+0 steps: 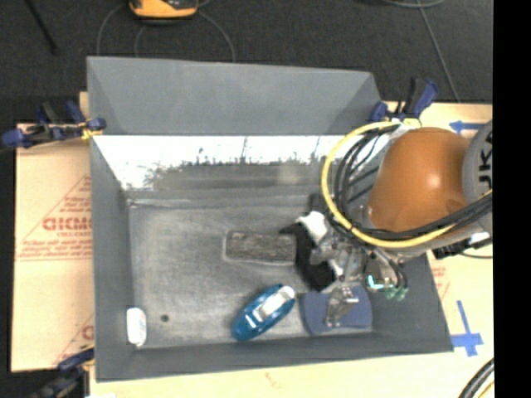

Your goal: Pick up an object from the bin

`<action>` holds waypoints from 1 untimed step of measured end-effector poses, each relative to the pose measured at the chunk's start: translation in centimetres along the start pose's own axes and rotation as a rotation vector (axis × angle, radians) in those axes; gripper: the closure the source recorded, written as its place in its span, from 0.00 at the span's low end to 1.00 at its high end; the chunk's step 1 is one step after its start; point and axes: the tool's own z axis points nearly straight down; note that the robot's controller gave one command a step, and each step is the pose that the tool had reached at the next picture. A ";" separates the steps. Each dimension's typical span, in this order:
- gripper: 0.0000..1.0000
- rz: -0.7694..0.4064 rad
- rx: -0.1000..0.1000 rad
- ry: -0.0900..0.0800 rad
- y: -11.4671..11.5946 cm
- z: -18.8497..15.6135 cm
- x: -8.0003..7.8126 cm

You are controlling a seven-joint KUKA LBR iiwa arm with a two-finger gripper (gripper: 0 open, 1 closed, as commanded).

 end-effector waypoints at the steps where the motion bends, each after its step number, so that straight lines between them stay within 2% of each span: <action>1: 0.00 -0.001 0.001 -0.008 0.0 -0.3 -0.2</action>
Offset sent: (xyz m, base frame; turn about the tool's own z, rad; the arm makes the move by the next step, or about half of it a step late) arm 0.0072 -0.0776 -0.1361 -0.1517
